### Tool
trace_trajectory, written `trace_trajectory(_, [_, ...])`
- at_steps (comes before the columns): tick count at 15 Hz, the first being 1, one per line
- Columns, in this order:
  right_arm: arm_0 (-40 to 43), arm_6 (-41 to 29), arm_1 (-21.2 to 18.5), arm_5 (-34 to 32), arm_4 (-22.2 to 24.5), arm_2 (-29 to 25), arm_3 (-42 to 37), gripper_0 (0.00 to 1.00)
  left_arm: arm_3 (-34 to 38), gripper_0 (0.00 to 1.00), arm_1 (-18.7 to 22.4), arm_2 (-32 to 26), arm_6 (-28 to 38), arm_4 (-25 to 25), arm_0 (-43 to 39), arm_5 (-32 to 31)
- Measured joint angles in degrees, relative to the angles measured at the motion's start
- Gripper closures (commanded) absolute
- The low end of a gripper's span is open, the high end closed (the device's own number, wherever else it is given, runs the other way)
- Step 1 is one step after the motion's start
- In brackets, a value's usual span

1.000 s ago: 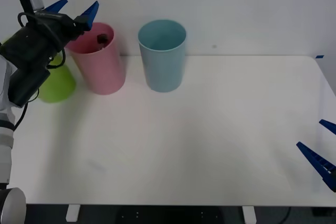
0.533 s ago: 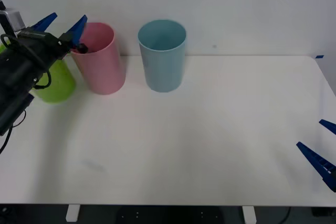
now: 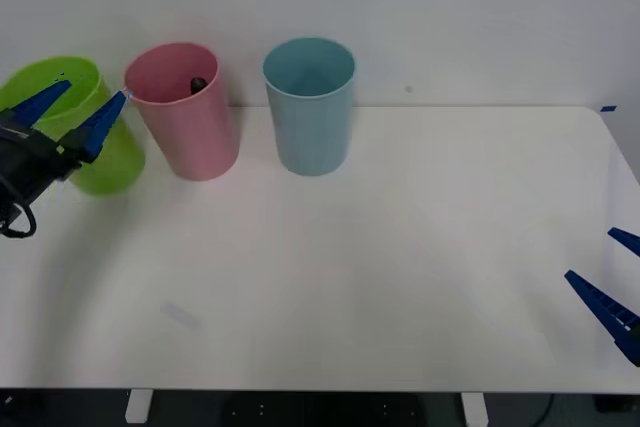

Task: Grasp the object on the table and drop it into the matching bin: aluminum can to the light blue bin, PET bottle to the pink bin.

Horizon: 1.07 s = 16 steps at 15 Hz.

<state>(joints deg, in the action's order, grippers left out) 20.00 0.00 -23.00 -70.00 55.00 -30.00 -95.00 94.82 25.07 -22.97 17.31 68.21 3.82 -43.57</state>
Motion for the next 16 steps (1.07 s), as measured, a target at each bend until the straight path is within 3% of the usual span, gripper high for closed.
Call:
trace_trajectory(7, [0.0, 0.0, 0.0, 0.0, 0.0, 0.0, 0.0, 0.0, 1.42, 0.0, 3.79, -7.78, -6.42, -4.5, -11.96, -11.76])
trace_trajectory(10, [0.0, 0.0, 0.0, 0.0, 0.0, 0.0, 0.0, 0.0, 1.43, 0.0, 7.16, -8.71, -11.87, -8.07, -17.6, -13.08])
trace_trajectory(16, [0.0, 0.0, 0.0, 0.0, 0.0, 0.0, 0.0, 0.0, 1.43, 0.0, 8.23, -11.19, -16.34, -10.91, -25.59, -16.6])
